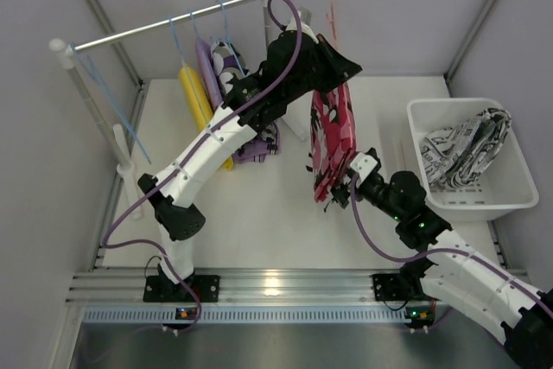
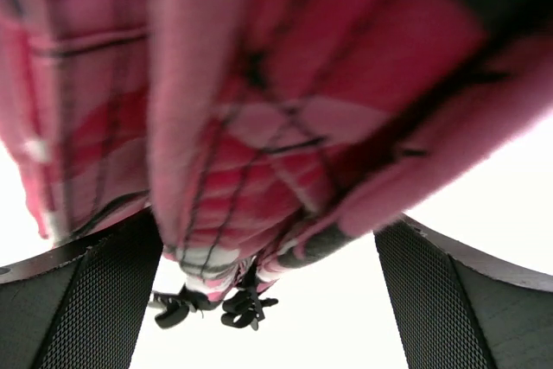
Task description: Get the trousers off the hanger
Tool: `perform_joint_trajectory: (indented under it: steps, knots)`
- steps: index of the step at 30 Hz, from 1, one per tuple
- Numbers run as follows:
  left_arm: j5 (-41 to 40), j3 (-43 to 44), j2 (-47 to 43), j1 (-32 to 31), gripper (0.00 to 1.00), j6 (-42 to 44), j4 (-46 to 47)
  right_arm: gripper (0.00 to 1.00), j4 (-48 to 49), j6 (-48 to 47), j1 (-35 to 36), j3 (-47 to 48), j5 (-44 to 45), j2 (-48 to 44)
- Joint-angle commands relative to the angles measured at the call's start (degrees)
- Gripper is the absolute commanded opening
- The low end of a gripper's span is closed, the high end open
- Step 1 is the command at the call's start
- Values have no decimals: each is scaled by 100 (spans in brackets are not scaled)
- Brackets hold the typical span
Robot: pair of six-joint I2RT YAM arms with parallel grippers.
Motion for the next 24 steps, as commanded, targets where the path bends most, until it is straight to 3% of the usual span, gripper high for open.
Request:
perform_joint_trajectory:
  steps: [1, 4, 13, 19, 22, 24]
  knots:
    - [197, 373, -233, 30, 0, -408, 1155, 100, 1126, 462, 107, 301, 918, 104]
    - [223, 346, -242, 47, 0, -469, 1138, 100, 1346, 743, 116, 467, 1078, 130]
    - [364, 258, -233, 144, 0, -619, 1243, 100, 1417, 991, 265, 925, 445, 280]
    - [381, 214, -242, 170, 0, -619, 1243, 99, 1399, 551, 397, 1075, 1736, 473]
    - [381, 188, -268, 188, 0, -602, 1217, 90, 1355, 375, 389, 1057, 2053, 386]
    - [381, 136, -312, 214, 0, -566, 1208, 74, 1267, 279, 397, 1075, 2141, 350]
